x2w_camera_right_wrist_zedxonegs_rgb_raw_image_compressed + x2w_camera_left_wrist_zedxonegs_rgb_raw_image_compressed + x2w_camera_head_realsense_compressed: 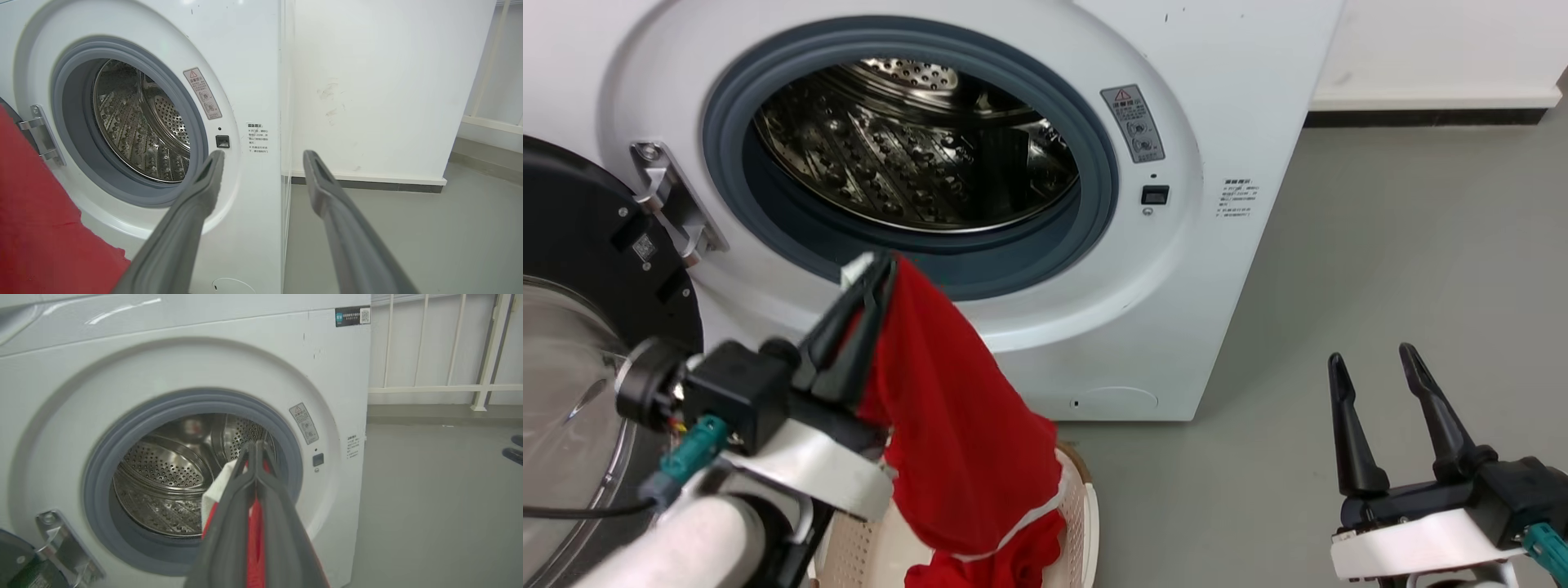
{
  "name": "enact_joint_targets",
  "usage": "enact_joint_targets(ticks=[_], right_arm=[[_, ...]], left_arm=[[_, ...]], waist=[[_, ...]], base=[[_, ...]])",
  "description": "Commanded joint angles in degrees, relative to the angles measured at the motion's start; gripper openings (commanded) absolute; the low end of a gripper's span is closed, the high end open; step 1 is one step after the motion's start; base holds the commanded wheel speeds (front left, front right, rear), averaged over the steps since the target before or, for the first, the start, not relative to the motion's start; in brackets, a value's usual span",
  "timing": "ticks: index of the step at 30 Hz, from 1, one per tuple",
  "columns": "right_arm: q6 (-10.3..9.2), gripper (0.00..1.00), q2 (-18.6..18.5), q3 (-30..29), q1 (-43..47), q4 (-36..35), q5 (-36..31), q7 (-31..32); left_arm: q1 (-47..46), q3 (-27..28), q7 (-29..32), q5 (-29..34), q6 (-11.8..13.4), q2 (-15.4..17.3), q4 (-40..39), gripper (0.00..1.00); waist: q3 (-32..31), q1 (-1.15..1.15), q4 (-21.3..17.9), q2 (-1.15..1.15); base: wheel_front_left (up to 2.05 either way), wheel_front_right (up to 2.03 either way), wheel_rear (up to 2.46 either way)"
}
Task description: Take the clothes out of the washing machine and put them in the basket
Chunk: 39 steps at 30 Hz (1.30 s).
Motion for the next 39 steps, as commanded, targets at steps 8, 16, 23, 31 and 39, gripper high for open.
enact_joint_targets(ticks=[8, 16, 23, 31, 39], right_arm=[[-0.04, 1.00, 0.1, -0.3, -2.8, -1.0, -1.5, -0.1], [-0.04, 1.00, 0.0, -0.3, -6.4, -2.5, -2.5, -0.1], [-0.04, 1.00, 0.0, -0.2, -10.8, -3.9, -3.0, -0.1], [-0.05, 1.00, 0.0, -0.9, -16.0, -5.8, -2.8, -0.1], [-0.04, 1.00, 0.1, -2.5, -19.0, -7.2, -1.7, -0.1]], left_arm=[[5.6, -4.5, -2.7, -1.7, -2.9, -3.3, 7.9, 0.00], [4.8, -6.8, -5.9, -4.1, -7.4, -12.0, 25.5, 0.00], [-1.2, -7.2, -7.5, -4.5, -14.1, -20.0, 47.1, 0.00], [-12.4, -8.2, -8.0, -2.2, -20.9, -27.8, 68.3, 0.00], [-21.9, -11.1, -6.3, 0.5, -24.1, -32.4, 83.9, 0.00]], waist=[[4.7, 0.00, 0.0, 0.00], [12.4, 0.00, -0.7, 0.00], [21.9, 0.00, -2.0, 0.00], [32.9, 0.00, -3.7, 0.00], [41.3, 0.00, -5.2, 0.00]], base=[[0.00, 0.00, 0.00], [0.00, 0.00, 0.00], [0.00, 0.00, 0.00], [0.00, 0.00, 0.00], [0.00, 0.00, 0.00]])
